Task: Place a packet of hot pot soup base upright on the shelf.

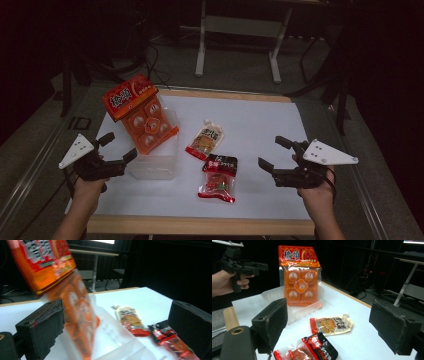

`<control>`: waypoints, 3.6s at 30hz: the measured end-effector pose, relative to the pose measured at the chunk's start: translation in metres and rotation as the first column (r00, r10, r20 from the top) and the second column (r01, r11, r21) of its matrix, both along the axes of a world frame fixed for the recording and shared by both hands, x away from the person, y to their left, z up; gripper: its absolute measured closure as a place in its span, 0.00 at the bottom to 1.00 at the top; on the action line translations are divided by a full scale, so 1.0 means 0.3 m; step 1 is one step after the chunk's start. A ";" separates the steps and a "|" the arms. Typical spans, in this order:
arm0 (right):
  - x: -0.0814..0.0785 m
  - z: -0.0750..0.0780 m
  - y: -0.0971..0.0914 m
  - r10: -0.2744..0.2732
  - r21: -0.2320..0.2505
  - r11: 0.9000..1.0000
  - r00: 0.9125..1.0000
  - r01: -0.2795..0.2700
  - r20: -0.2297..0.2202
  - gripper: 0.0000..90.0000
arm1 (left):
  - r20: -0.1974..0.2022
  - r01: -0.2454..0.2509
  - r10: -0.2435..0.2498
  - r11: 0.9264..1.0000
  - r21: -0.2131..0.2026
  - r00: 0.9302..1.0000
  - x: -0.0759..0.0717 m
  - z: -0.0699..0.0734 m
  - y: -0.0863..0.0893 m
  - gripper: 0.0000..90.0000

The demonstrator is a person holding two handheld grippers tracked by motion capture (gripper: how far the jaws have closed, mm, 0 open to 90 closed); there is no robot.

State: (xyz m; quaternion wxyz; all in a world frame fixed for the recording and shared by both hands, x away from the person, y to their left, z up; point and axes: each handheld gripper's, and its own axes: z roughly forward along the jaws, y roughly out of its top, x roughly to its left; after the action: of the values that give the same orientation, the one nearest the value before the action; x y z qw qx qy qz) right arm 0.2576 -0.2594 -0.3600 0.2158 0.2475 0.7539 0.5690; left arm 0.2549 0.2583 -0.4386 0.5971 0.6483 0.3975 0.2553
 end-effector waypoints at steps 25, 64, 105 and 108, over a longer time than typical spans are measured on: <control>0.055 -0.105 0.036 0.030 -0.008 0.999 0.994 -0.031 -0.104 0.15 | -0.006 0.341 -0.341 0.940 0.029 0.940 -0.092 -0.040 -0.280 0.02; 0.286 -0.380 0.142 0.025 -0.172 0.982 0.952 -0.081 -0.307 0.33 | 0.020 0.406 -0.413 0.901 0.154 0.910 -0.107 -0.137 -0.369 0.02; 0.376 -0.529 0.221 -0.022 -0.336 0.931 0.899 -0.141 -0.438 1.00 | -0.065 0.413 -0.408 0.897 0.155 0.911 -0.106 -0.147 -0.377 0.02; 0.371 -0.523 0.222 -0.024 -0.343 0.929 0.902 -0.140 -0.431 1.00 | -0.070 0.415 -0.409 0.897 0.155 0.910 -0.105 -0.147 -0.379 0.02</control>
State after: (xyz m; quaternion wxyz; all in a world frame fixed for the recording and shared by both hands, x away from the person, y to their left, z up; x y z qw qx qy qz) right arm 0.3689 -0.1930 -0.5168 0.0701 0.2987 0.8825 0.3564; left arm 0.2234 0.1446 -0.4828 0.5744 0.7695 0.2393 0.1439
